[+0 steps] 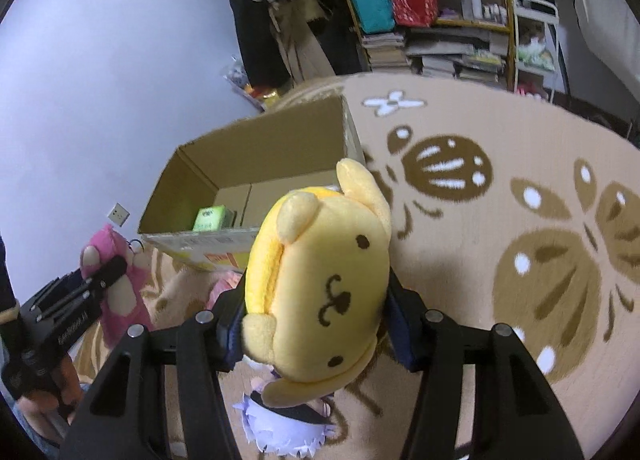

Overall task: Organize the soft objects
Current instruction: 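Lift both plushes over the box and open both tools to release them inside, then withdraw both tools and move toward the pink package and doll plush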

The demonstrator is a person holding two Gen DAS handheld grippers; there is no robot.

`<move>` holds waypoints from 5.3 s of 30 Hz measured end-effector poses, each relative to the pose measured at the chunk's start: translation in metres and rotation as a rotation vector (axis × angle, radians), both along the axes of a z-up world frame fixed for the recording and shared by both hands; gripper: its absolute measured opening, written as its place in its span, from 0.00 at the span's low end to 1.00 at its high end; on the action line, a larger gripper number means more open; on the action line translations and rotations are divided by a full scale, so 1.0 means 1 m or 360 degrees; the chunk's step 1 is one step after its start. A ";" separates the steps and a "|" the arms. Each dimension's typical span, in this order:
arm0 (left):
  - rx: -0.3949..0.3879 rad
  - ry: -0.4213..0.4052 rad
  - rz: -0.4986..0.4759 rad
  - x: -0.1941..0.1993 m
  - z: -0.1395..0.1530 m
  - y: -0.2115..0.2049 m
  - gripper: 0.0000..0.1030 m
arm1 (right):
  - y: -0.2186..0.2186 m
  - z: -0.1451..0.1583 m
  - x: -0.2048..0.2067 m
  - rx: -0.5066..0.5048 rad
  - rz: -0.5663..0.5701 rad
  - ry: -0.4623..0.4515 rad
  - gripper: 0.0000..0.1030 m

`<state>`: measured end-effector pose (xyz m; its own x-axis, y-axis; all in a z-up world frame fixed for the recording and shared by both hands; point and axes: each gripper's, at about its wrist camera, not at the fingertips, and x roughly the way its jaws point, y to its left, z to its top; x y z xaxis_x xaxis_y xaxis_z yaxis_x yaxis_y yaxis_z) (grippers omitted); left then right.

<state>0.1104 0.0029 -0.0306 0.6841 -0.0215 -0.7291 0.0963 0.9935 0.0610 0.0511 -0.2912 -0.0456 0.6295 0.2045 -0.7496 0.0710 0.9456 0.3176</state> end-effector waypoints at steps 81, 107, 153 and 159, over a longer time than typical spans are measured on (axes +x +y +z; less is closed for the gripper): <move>0.0148 -0.0125 -0.0104 0.110 0.002 -0.034 0.99 | 0.025 0.003 0.104 -0.0107 0.0092 -0.0262 1.00; 0.0203 -0.0115 0.0049 0.043 0.036 0.002 1.00 | 0.024 0.042 0.062 -0.0117 0.0099 -0.0186 1.00; 0.0120 0.0280 -0.0107 -0.010 -0.023 -0.004 1.00 | 0.029 -0.033 -0.023 0.0038 0.0052 0.0200 0.99; 0.0014 0.0399 -0.0131 0.005 -0.043 -0.001 0.99 | 0.027 -0.056 -0.018 0.0110 0.0055 0.0317 0.87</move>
